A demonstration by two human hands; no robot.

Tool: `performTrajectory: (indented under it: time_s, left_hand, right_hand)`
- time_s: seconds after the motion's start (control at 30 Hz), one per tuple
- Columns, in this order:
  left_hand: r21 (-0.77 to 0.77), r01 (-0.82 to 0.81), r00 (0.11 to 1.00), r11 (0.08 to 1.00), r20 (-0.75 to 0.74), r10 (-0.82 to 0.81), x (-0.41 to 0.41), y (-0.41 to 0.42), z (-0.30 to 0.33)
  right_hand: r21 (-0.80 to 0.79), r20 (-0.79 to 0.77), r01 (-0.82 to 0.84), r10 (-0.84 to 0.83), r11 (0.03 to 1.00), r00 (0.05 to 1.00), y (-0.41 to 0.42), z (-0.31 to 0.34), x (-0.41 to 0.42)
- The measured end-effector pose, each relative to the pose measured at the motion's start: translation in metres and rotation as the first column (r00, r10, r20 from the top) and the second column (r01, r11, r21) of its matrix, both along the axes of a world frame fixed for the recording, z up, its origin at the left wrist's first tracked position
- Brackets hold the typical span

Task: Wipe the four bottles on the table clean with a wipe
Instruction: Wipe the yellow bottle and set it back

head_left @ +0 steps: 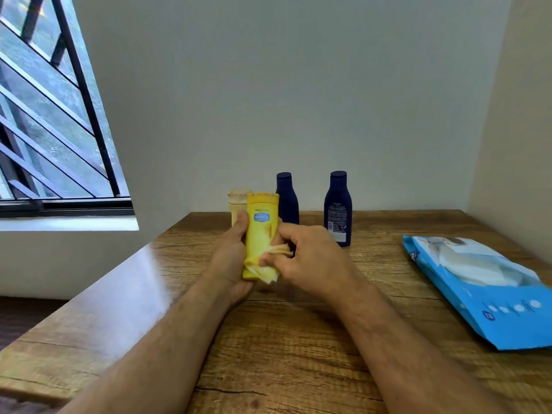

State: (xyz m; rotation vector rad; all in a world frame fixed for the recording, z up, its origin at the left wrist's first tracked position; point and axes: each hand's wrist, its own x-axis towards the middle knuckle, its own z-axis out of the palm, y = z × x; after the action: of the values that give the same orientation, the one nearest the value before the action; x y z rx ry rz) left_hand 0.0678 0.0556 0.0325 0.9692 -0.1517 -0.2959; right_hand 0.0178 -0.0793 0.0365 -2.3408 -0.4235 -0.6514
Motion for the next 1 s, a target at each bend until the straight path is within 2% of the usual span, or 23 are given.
performTrajectory:
  time_s: [0.13, 0.23, 0.37, 0.5, 0.57, 0.7, 0.83, 0.9, 1.0]
  left_hand:
    - [0.175, -0.076, 0.997, 0.982, 0.038, 0.071, -0.004, -0.005, -0.002]
    - [0.235, -0.102, 0.994, 0.967, 0.070, 0.088, -0.004, -0.007, -0.003]
    - [0.132, -0.116, 0.993, 0.984, 0.018, 0.114, -0.001, -0.004, -0.002]
    - [0.093, -0.119, 0.993, 0.989, 0.018, 0.118, 0.006, 0.005, -0.003]
    - [0.128, -0.087, 0.996, 0.988, 0.032, 0.084, 0.006, 0.006, -0.004]
    - [0.301, 0.074, 0.978, 0.951, 0.164, -0.128, -0.002, -0.001, -0.008]
    - [0.261, 0.225, 0.946, 0.939, 0.172, -0.274, -0.004, -0.001, -0.008]
    - [0.234, 0.210, 0.952, 0.949, 0.174, -0.254, -0.002, 0.001, -0.010]
    - [0.121, 0.106, 0.974, 0.987, 0.189, -0.128, 0.001, 0.004, -0.011]
  right_hand:
    - [0.228, 0.090, 0.146, -0.170, 0.963, 0.981, -0.004, 0.003, 0.002]
    - [0.340, 0.084, 0.150, -0.189, 0.928, 0.978, -0.007, 0.006, 0.001]
    - [0.286, -0.045, -0.005, 0.018, 0.958, 0.999, -0.002, 0.004, -0.001]
    - [0.275, -0.119, -0.095, 0.132, 0.957, 0.984, 0.004, 0.005, -0.003]
    - [0.270, -0.129, -0.091, 0.130, 0.958, 0.983, 0.005, 0.005, -0.003]
    - [0.354, -0.053, -0.007, 0.028, 0.935, 0.998, 0.002, 0.003, 0.000]
    - [0.425, -0.008, 0.025, -0.024, 0.905, 1.000, -0.001, 0.004, 0.002]
    - [0.425, -0.029, -0.014, 0.029, 0.905, 0.999, -0.001, 0.005, 0.001]
    - [0.394, -0.103, -0.086, 0.137, 0.915, 0.985, 0.001, 0.006, -0.001]
